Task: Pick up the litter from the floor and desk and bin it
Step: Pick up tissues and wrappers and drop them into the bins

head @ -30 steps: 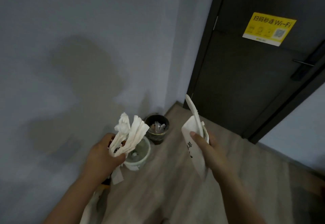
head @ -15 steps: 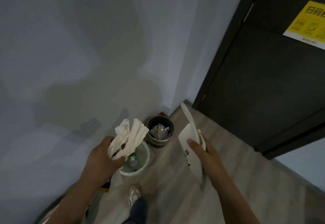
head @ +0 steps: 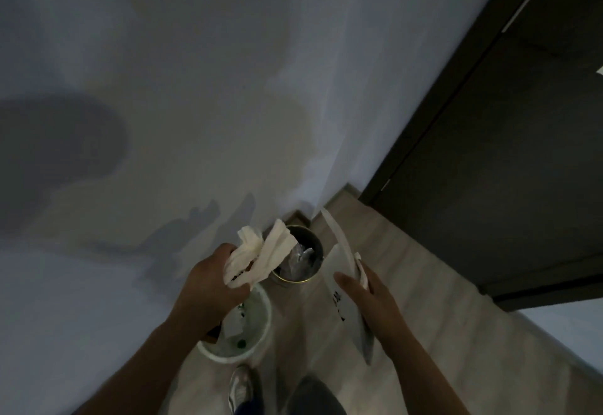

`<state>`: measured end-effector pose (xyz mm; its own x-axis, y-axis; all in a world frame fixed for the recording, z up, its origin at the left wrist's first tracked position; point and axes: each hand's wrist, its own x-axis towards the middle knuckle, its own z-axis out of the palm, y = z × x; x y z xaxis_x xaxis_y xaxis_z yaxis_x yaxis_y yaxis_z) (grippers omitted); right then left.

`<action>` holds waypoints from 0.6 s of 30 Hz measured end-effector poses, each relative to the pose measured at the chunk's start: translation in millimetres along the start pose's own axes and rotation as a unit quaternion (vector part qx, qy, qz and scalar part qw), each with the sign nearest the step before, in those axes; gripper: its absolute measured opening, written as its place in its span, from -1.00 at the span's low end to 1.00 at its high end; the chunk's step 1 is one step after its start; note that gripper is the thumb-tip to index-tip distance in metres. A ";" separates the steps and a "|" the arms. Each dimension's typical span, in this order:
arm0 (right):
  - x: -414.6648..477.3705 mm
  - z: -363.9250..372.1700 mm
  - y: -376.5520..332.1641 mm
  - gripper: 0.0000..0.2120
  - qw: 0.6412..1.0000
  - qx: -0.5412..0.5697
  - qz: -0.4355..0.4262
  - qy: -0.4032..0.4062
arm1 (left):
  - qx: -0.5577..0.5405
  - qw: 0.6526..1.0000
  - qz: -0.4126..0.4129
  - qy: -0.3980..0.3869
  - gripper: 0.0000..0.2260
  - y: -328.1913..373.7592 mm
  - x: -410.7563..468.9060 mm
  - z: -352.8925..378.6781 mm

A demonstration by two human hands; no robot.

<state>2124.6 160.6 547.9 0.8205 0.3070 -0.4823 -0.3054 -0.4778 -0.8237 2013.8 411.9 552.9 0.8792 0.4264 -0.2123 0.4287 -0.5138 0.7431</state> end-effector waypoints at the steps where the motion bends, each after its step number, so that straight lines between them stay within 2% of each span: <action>1: 12.7 -2.9 2.1 -0.34 1.000 -0.002 0.012 -0.004 | 0.006 1.000 -0.002 -0.008 -0.70 2.0 11.8 5.4; 6: 88.2 -20.2 18.1 -0.27 0.997 -0.008 0.066 -0.026 | 0.060 0.996 -0.034 -0.060 -0.58 7.8 73.8 45.7; 13: 213.3 -33.0 51.6 -0.16 0.988 -0.026 0.127 -0.085 | 0.051 0.983 -0.136 -0.110 -0.40 -20.8 177.8 138.0; 16: 265.0 -31.3 73.0 -0.26 0.985 -0.021 0.139 -0.100 | 0.067 0.975 -0.161 -0.136 -0.30 -50.1 224.5 184.1; 18: 297.7 -27.9 91.8 -0.33 0.984 -0.020 0.143 -0.104 | 0.087 0.971 -0.165 -0.152 -0.30 -74.0 252.8 215.5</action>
<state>2354.3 185.1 337.1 0.5854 0.3160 -0.7466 -0.4866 -0.5996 -0.6353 2249.2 397.4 307.4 0.6979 0.3627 -0.6176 0.7021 -0.5168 0.4899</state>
